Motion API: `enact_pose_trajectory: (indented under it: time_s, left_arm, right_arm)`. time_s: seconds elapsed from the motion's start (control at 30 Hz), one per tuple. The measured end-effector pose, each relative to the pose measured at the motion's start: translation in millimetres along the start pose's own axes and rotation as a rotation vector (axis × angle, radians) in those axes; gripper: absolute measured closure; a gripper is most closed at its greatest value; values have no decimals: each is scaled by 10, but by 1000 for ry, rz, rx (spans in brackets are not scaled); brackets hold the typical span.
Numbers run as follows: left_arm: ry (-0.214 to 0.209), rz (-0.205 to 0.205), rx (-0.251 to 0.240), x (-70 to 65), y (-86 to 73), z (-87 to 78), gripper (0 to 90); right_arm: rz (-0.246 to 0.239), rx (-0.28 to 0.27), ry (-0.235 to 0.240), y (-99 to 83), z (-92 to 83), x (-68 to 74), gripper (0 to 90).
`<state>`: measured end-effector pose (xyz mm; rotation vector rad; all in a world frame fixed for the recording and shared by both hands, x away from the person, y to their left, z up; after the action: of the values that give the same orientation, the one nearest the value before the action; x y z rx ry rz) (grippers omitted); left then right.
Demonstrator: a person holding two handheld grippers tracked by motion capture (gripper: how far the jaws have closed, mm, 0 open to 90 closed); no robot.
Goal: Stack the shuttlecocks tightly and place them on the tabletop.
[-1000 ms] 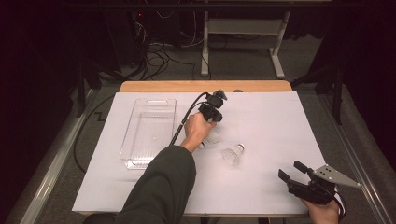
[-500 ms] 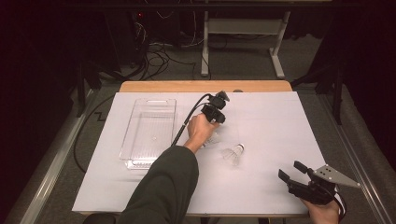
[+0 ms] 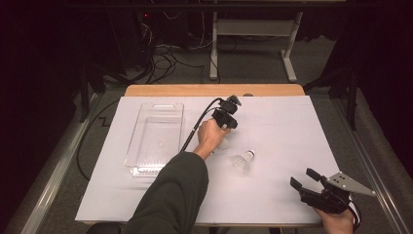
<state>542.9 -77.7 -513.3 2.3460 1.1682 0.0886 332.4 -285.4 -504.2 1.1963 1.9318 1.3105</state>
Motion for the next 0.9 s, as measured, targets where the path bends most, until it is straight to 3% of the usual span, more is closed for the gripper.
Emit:
enact_pose_trajectory:
  time_s: [0.47, 0.9]
  left_arm:
    - [2, 21, -11, -60, 84, 24, 774]
    - [-17, 11, -16, -48, 100, -32, 736]
  right_arm:
    - [2, -2, 3, -1, -7, -4, 277]
    - [-1, 3, 5, -3, 7, 3, 277]
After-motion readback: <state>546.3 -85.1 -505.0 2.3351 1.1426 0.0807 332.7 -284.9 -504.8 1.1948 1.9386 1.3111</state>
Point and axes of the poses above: each handheld gripper's, and its own axes: z roughly forward along the jaws, y roughly out of its top, x roughly to its left, the point moved 10 cm from there along z, roughly forward along the jaws, and after that the axes turned 3 degrees about -z, right-handed, at the moved point
